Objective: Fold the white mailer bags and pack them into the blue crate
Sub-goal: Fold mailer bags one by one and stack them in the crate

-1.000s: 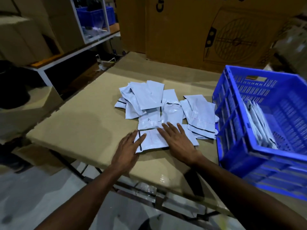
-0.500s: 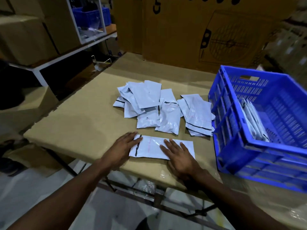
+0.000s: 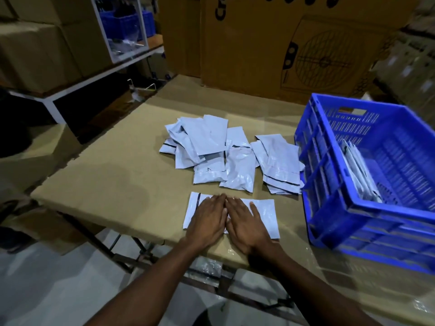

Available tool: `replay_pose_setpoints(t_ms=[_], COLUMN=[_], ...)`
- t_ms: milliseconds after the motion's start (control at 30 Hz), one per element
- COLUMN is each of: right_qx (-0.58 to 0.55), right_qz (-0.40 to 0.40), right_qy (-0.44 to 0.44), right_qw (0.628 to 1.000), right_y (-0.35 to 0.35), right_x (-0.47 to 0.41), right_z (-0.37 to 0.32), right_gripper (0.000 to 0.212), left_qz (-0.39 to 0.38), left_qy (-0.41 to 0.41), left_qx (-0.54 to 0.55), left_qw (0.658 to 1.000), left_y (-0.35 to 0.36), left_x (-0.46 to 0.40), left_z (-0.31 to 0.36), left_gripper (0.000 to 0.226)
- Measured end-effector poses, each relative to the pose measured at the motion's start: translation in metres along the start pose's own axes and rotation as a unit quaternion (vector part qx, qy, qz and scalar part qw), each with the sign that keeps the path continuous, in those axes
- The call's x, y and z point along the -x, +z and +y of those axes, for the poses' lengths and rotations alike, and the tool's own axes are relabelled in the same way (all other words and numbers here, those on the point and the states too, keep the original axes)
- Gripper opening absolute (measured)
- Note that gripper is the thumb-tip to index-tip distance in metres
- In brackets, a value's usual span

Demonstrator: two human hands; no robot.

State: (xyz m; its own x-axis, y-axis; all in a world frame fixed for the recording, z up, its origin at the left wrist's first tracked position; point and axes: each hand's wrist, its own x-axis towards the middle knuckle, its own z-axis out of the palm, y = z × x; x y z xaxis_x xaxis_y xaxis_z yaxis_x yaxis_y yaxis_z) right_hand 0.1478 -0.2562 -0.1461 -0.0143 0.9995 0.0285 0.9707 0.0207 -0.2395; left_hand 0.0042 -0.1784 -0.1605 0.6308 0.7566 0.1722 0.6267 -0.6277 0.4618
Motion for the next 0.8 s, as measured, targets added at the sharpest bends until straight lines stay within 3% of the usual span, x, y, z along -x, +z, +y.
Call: replay_pose_setpoints(t_ms=[267,433,800], right_qx=[0.025,0.038,0.011], right_qz=[0.003,-0.002,-0.061], right_qy=[0.052,0.073,0.104], right_qw=[0.998,0.997,0.993], right_y=[0.002,-0.002,-0.013], right_x=[0.008,0.016,0.02], right_z=[0.015,0.027,0.04], right_gripper=[0.069,0.071,0.094], left_qz=[-0.046,-0.088,-0.102], left_qy=[0.016,-0.046,-0.089], left_qx=[-0.157,-0.171,-0.18], left_qw=[0.986,0.98,0.974], left_y=[-0.002,-0.016,-0.033], left_x=[-0.001,0.0,0.015], left_z=[-0.005,-0.012,-0.032], left_gripper=[0.068,0.086,0.085])
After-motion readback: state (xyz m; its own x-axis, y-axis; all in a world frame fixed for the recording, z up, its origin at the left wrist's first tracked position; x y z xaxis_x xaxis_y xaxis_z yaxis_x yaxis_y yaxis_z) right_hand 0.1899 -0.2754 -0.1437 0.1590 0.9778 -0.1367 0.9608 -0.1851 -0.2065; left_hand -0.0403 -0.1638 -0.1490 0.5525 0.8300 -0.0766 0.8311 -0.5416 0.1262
